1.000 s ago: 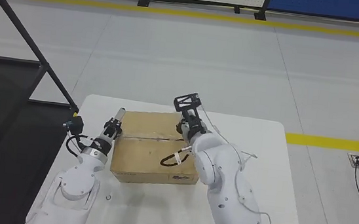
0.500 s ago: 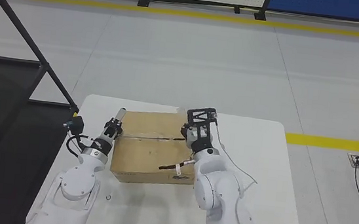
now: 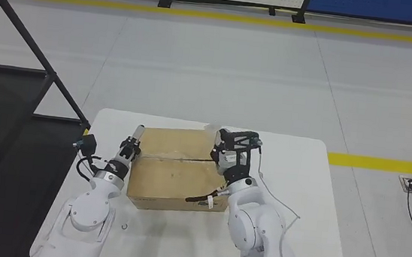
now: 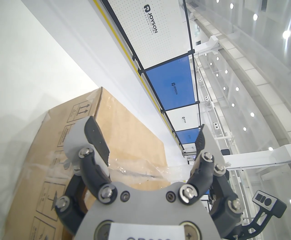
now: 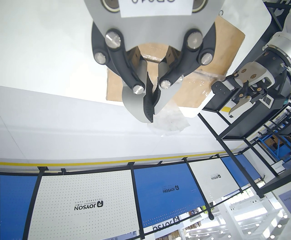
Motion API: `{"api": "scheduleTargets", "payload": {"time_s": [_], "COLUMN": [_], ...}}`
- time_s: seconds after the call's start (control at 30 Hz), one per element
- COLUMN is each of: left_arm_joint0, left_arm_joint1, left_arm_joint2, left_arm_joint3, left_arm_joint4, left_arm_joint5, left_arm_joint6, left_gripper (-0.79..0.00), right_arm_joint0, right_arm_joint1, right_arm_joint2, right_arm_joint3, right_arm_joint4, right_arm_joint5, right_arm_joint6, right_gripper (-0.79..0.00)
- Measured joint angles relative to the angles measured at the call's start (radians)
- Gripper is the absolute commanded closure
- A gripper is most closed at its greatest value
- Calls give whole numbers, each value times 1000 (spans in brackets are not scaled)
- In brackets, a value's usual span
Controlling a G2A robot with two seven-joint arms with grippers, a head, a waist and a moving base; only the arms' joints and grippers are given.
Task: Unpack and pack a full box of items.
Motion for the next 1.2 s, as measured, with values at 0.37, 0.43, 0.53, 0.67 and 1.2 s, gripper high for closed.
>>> {"api": "scheduleTargets", "payload": {"time_s": [0.37,0.43,0.53,0.67,1.2], "left_arm_joint0": [2,2,2,3,22], "left_arm_joint1": [0,0,0,1,3], "left_arm_joint2": [6,7,8,9,-3], "left_arm_joint3": [-2,-3,-3,-4,-20], "left_arm_joint4": [4,4,5,6,5], "left_arm_joint5": [-1,0,-1,-2,-3], "left_arm_joint6": [1,1,0,0,8], "left_gripper": [-785,-785,-785,-785,-785], "right_arm_joint0": [-67,-80,-93,-95,-24], "right_arm_joint1": [9,11,14,17,20], "right_arm_joint2": [18,20,25,34,45], "right_arm_joint3": [-8,-10,-9,7,111], "right_arm_joint4": [3,2,6,30,129], "right_arm_joint5": [80,91,94,73,-2], "right_arm_joint6": [-3,-14,-29,-71,-109], "right_gripper": [0,0,0,0,0]}}
